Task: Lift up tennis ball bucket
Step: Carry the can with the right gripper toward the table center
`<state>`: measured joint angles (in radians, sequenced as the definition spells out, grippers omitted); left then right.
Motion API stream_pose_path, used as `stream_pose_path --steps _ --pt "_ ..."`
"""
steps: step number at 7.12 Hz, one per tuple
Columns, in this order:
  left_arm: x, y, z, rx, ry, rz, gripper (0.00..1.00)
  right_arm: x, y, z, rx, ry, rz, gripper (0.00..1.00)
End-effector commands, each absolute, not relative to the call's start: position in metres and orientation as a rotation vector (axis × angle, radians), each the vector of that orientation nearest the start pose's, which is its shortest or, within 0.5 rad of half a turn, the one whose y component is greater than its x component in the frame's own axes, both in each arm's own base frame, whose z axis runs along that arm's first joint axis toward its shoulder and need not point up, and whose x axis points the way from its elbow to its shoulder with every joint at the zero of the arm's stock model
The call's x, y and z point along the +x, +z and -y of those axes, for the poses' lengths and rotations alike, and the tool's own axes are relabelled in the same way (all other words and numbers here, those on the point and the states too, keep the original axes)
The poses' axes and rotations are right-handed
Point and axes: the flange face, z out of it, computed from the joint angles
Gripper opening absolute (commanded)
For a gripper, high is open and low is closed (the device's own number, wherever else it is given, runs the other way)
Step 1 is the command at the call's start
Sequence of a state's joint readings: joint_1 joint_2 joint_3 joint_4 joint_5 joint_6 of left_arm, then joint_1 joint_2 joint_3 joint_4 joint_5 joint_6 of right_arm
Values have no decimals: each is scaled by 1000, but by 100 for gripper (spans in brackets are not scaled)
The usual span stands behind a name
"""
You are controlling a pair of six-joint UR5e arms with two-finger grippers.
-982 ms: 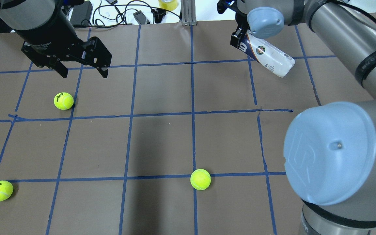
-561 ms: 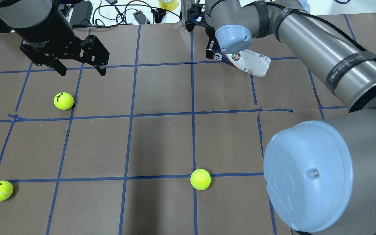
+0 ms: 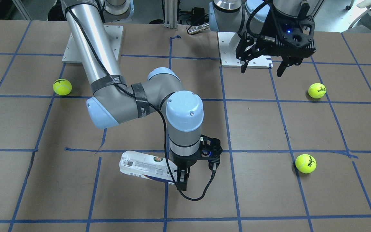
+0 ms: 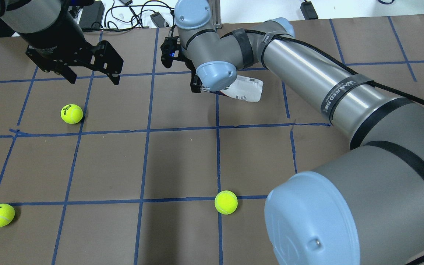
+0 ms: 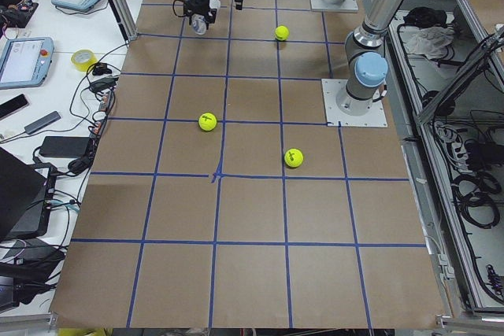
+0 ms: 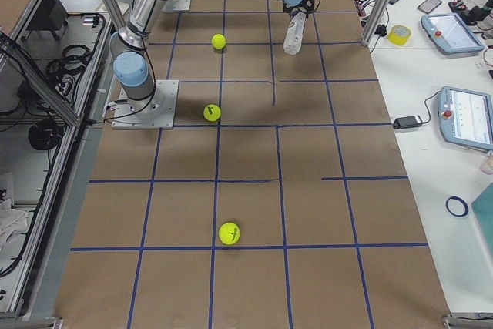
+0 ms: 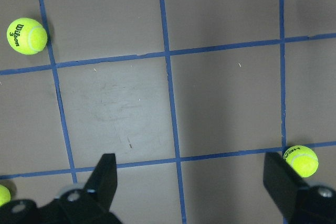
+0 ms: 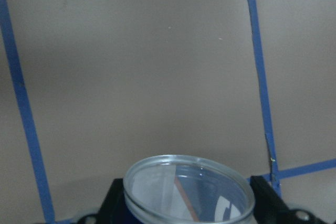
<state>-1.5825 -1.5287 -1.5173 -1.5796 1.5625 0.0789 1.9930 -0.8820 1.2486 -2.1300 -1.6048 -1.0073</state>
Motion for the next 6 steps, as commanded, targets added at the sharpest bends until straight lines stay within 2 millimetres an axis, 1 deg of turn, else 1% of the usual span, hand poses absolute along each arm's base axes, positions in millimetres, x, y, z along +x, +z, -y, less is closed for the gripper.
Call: stream_pose_path --steps 1,2,3,4,5,6 --pt "-142 534 483 152 -202 -3132 100 452 260 609 -2040 -265 -2464 35" --pt "-143 541 479 158 -232 -3137 100 470 265 600 -2080 -329 -2431 35" --pt "-144 533 481 162 -205 -3133 100 489 267 585 -2124 -354 -2394 35" --pt "-145 532 483 161 -194 -3145 100 498 263 578 -2141 -348 -2375 35" --pt "-141 529 485 153 -177 -3143 100 501 263 573 -2142 -351 -2367 34" --pt "-143 527 484 195 -169 -3134 100 514 261 560 -2172 -406 -2336 37"
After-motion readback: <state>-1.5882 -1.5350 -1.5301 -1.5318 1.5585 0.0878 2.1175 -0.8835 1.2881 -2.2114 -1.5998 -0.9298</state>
